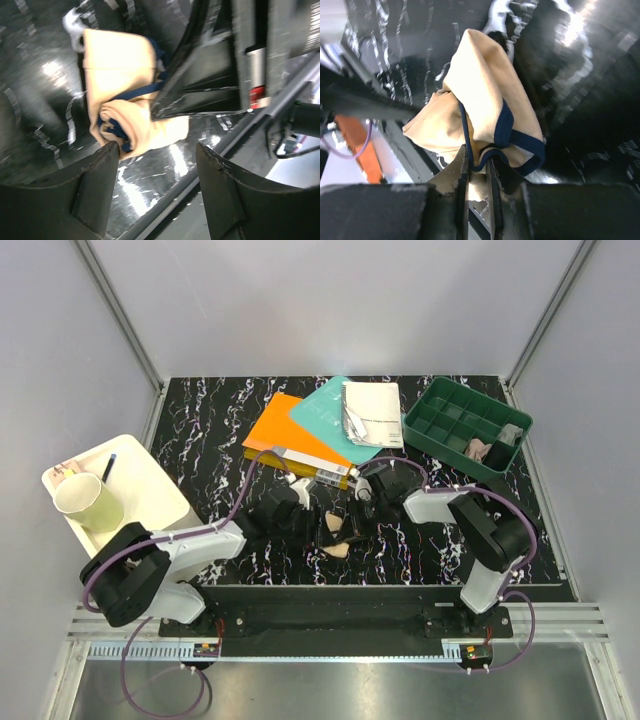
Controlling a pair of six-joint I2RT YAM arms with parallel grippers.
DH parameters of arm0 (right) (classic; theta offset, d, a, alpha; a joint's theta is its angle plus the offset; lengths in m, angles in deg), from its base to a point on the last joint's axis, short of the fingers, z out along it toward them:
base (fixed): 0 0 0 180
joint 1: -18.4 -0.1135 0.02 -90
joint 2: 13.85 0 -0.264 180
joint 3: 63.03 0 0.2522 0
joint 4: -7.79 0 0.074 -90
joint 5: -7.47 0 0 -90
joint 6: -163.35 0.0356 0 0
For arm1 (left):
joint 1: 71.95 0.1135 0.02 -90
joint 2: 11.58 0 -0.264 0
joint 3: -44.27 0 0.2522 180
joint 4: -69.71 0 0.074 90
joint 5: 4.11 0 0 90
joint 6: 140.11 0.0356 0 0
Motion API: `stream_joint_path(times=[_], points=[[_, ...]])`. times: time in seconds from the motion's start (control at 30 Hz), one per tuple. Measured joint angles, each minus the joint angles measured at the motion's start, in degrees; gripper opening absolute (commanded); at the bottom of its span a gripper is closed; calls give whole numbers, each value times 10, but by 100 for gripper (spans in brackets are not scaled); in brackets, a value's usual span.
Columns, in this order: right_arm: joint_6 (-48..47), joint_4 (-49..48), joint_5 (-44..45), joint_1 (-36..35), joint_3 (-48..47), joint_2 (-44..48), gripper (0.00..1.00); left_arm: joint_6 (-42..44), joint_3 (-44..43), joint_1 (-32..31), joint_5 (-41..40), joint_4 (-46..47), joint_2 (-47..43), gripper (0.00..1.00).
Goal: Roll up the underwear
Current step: Roll the underwear to the corner of the board.
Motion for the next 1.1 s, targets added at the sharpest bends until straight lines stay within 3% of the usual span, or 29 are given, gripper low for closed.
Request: stream_joint_path(times=[0.43, 0.63, 0.77, 0.8, 0.9, 0.97, 1.1], points=[[-38, -28, -83, 3, -11, -42, 14, 25, 25, 48, -10, -2, 0, 65], [-39, -30, -96, 7, -12, -49, 14, 29, 40, 56, 16, 46, 16, 51], [-40, -30, -103, 9, -14, -53, 15, 27, 52, 57, 34, 75, 38, 34], [-40, -30, -103, 9, -14, -53, 16, 25, 53, 57, 39, 83, 44, 21], [-40, -30, -104, 10, -14, -53, 35, 23, 58, 59, 50, 112, 57, 0], [-39, -24, -108, 11, -16, -53, 52, 20, 59, 61, 54, 122, 62, 0], [-48, 21, -99, 10, -29, -26, 62, 20, 57, 61, 61, 125, 66, 0]])
